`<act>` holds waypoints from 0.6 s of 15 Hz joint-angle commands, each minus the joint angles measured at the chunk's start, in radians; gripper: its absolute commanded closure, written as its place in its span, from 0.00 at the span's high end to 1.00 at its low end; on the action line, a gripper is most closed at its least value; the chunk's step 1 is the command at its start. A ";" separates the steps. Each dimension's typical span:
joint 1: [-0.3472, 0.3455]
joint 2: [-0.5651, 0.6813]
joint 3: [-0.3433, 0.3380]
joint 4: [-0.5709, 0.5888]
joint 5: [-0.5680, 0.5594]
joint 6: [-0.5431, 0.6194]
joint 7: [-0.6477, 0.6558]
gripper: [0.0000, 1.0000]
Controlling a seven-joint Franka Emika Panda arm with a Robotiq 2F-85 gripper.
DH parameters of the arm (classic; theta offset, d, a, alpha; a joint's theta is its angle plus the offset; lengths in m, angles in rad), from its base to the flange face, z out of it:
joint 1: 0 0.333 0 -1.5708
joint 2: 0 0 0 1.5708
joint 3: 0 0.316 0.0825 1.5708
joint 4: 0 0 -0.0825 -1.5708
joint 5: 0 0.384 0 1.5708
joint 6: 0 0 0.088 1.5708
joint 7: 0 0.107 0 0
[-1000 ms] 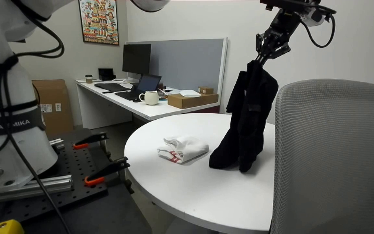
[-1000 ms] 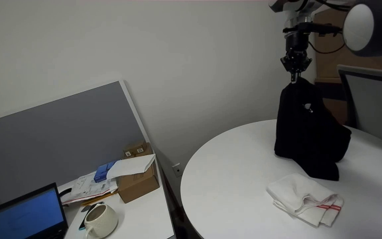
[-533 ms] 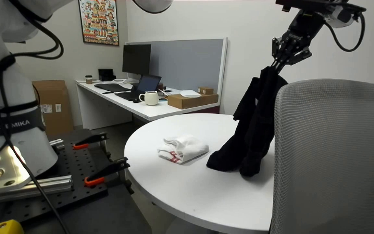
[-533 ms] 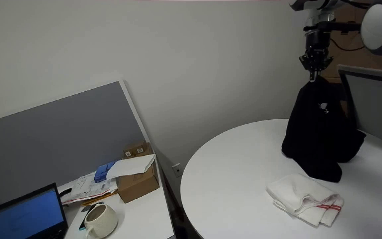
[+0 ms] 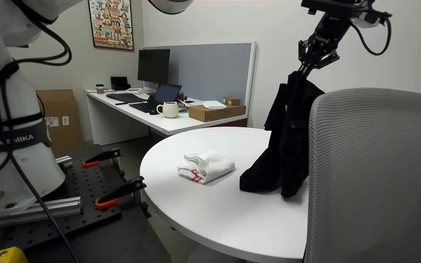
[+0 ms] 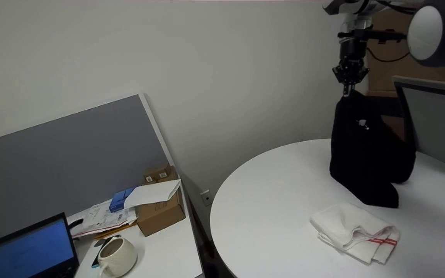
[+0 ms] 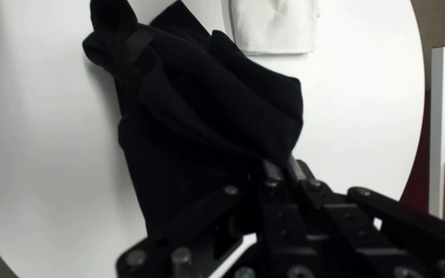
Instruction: Put the black shirt on the table
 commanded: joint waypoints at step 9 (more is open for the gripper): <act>0.257 -0.083 0.052 0.001 -0.049 -0.006 -0.234 0.82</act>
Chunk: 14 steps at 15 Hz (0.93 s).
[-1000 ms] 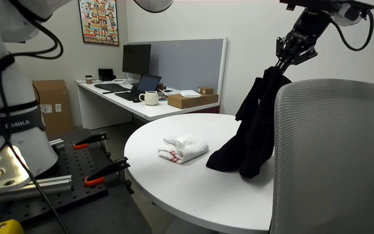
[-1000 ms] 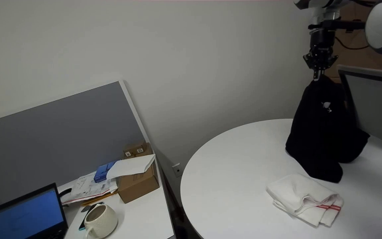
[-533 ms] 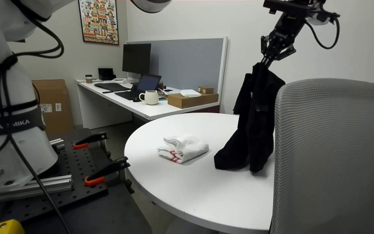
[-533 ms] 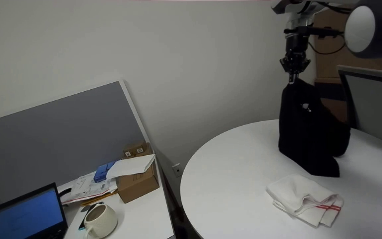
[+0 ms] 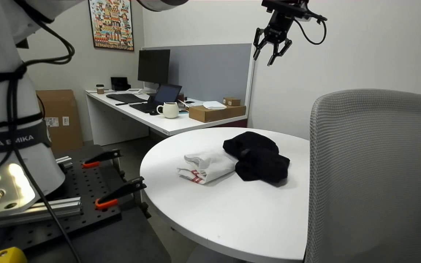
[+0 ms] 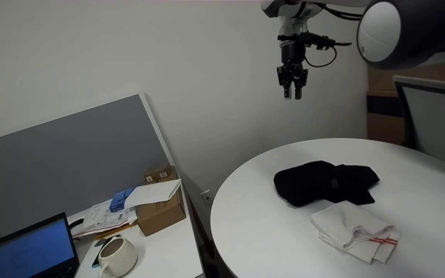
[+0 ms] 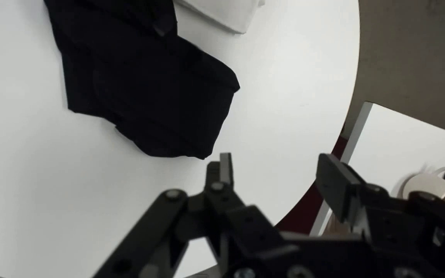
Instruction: Put the black shirt on the table
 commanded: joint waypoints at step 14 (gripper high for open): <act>-0.115 -0.081 -0.005 -0.007 -0.079 -0.400 -0.445 1.00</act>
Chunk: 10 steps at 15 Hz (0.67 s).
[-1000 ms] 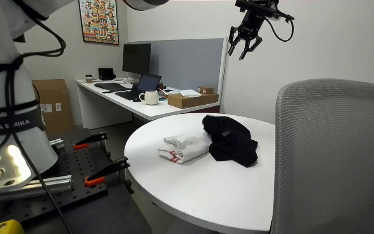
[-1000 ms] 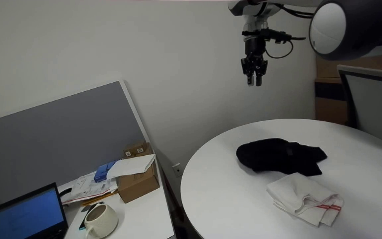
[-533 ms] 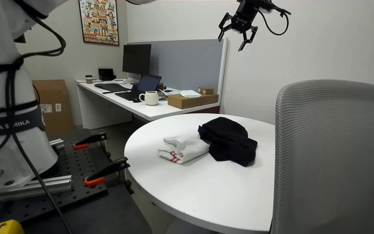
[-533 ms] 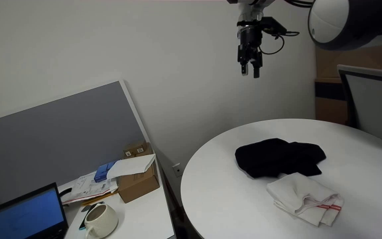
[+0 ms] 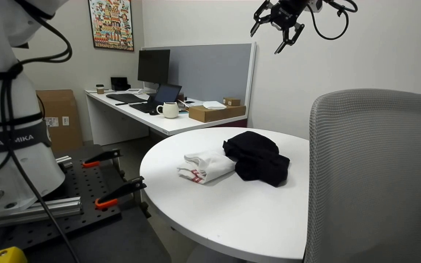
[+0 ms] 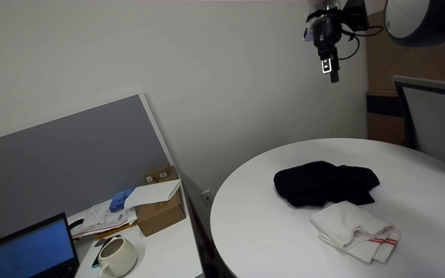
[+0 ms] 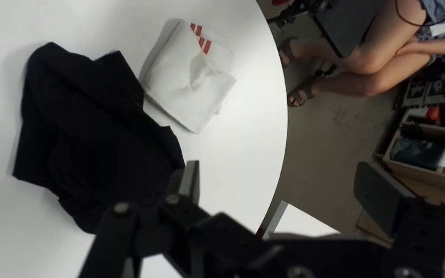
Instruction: Put the black shirt on the table
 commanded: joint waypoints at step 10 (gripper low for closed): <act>0.016 -0.034 -0.019 -0.035 -0.024 -0.031 -0.051 1.00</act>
